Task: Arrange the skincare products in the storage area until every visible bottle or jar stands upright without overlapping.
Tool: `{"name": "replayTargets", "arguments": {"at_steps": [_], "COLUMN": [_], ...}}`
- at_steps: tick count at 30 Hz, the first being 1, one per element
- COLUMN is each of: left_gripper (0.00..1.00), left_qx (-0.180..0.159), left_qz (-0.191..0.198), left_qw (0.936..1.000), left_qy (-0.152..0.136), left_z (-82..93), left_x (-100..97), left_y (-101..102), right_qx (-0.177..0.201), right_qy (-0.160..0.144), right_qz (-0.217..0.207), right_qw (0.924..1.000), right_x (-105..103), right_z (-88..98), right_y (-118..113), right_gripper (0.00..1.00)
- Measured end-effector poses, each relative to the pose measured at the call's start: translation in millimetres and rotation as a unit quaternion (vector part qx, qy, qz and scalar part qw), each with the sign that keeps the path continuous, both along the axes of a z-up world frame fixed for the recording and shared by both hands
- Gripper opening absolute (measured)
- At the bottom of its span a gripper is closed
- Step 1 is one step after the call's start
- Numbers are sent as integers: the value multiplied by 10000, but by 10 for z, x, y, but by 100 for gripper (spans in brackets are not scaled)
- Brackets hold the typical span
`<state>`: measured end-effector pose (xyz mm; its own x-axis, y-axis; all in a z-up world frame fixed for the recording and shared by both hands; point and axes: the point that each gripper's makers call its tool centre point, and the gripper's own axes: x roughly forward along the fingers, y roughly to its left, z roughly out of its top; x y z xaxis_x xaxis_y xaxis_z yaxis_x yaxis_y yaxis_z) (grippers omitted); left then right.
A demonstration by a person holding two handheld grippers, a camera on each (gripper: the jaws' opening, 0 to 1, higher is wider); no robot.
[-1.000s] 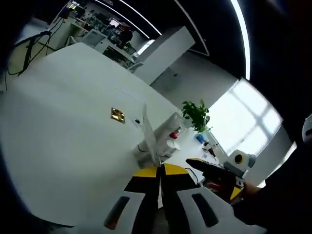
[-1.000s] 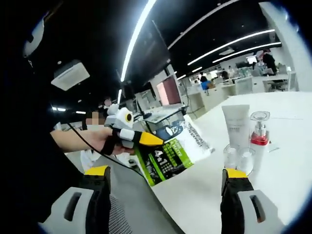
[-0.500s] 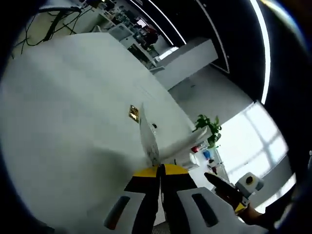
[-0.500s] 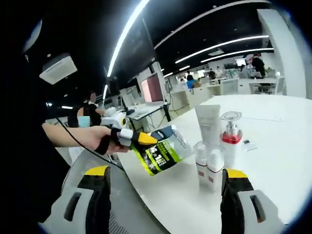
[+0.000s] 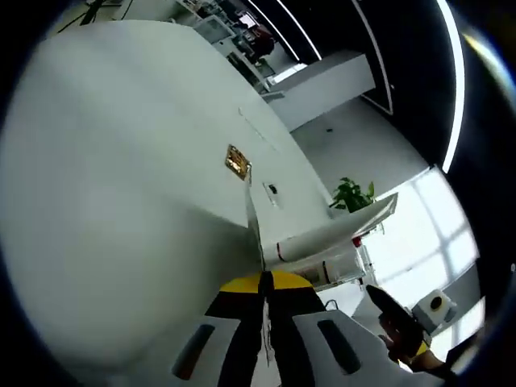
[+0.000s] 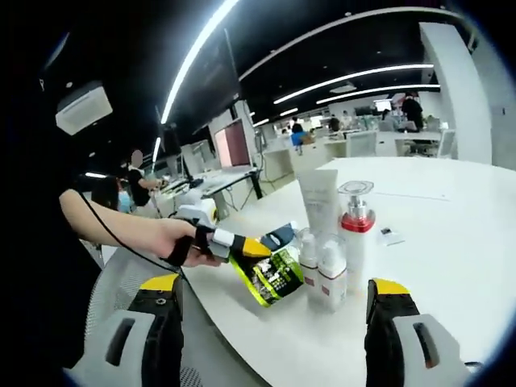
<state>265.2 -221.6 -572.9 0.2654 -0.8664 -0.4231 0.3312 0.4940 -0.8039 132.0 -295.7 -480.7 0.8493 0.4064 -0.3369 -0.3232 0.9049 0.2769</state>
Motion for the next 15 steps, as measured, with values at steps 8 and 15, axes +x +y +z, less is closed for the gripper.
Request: {"name": "replayTargets", "arguments": {"at_steps": [8,15], "left_gripper": [0,1], "left_qx": [672,1002], "left_qz": [202,-78], "left_qw": [9974,9941], "left_qy": [-158,-396], "left_z": [-186,-259], "left_x": [-41,-50], "left_y": [101,147], "right_qx": [45,89], "right_qy": [27,41], "right_qz": [4,-4], "right_qw": [10000,10000], "right_x": [2,5], "right_z": [-7,-16], "right_y": [16,2], "right_gripper": [99,99]}}
